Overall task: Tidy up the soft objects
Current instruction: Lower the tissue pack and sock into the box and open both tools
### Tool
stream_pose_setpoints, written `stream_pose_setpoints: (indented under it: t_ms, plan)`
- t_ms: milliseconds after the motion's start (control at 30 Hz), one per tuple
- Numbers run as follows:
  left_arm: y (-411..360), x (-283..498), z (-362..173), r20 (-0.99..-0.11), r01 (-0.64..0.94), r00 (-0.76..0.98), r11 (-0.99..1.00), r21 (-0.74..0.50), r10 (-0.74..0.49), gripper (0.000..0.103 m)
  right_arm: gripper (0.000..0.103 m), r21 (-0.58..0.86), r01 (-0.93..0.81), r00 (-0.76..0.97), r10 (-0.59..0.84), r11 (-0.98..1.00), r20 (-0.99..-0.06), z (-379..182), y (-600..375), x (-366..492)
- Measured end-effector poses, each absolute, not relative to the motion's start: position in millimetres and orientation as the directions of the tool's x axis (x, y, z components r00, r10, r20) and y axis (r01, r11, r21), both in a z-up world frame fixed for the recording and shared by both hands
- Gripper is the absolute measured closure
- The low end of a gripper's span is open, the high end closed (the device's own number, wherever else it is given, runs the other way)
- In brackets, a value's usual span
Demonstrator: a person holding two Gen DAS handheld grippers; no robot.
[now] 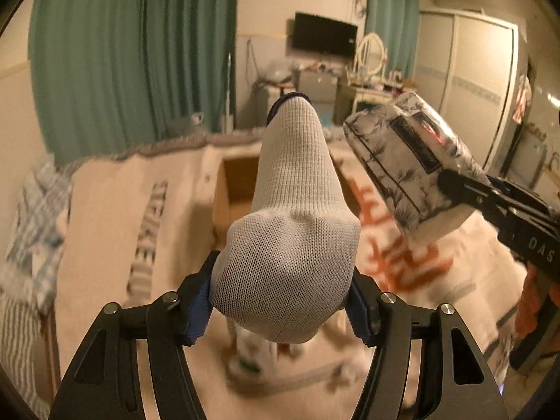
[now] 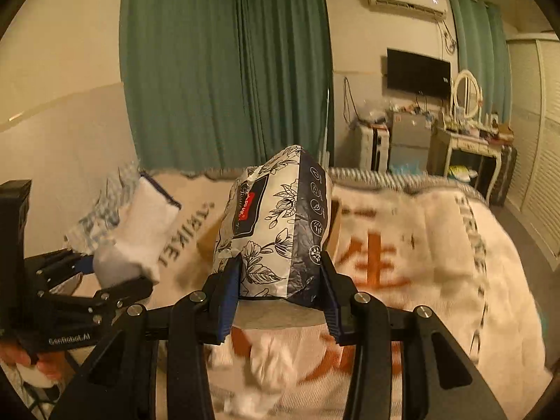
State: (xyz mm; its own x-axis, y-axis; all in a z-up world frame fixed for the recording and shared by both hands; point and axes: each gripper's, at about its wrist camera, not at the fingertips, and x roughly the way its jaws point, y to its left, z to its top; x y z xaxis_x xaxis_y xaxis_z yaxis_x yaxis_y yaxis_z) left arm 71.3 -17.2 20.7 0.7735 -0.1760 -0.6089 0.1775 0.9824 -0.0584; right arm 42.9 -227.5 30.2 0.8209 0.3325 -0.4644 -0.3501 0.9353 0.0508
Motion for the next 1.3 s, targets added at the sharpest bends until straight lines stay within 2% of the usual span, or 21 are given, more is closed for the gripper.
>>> stream_pose_setpoints:
  t_ms: [133, 300, 533, 700, 867, 900, 967, 1167, 1300]
  plan:
    - [-17, 115, 36, -0.591, 0.177, 0.788, 0.983, -0.047, -0.17, 0.04, 0.062, 0.032, -0.355, 0.838, 0.334, 0.934, -0.431, 54, -222, 88]
    - [-17, 182, 29, -0.611, 0.169, 0.771, 0.983, -0.075, -0.18, 0.04, 0.062, 0.053, -0.366, 0.819, 0.348, 0.929, -0.455, 52, -211, 153]
    - [-22, 255, -26, -0.693, 0.156, 0.709, 0.987, -0.03, -0.133, 0.04, 0.062, 0.077, -0.375, 0.722, 0.343, 0.924, -0.601, -14, -187, 243]
    - [-22, 282, -60, -0.748, 0.131, 0.656, 0.991, -0.016, -0.099, 0.04, 0.062, 0.089, -0.367, 0.676, 0.331, 0.926, -0.659, -55, -189, 272]
    - [-27, 284, -64, -0.737, 0.118, 0.675, 0.992, 0.046, -0.046, 0.037, 0.053, 0.118, -0.358, 0.642, 0.336, 0.926, -0.69, -69, -193, 285]
    - [-28, 283, -63, -0.735, 0.116, 0.677, 0.992, 0.054, -0.039, 0.033, 0.05, 0.122, -0.357, 0.642, 0.339, 0.926, -0.687, -69, -193, 284]
    - [-29, 280, -56, -0.723, 0.124, 0.69, 0.99, 0.064, -0.039, 0.03, 0.039, 0.123, -0.342, 0.669, 0.333, 0.932, -0.664, -60, -197, 278]
    - [-24, 255, -8, -0.659, 0.114, 0.752, 0.988, 0.104, -0.017, 0.029, 0.038, 0.133, -0.323, 0.734, 0.337, 0.937, -0.59, -2, -215, 248]
    - [-25, 208, 49, -0.582, 0.1, 0.813, 0.989, 0.112, -0.017, 0.029, 0.038, 0.09, -0.319, 0.784, 0.316, 0.943, -0.535, 52, -219, 204]
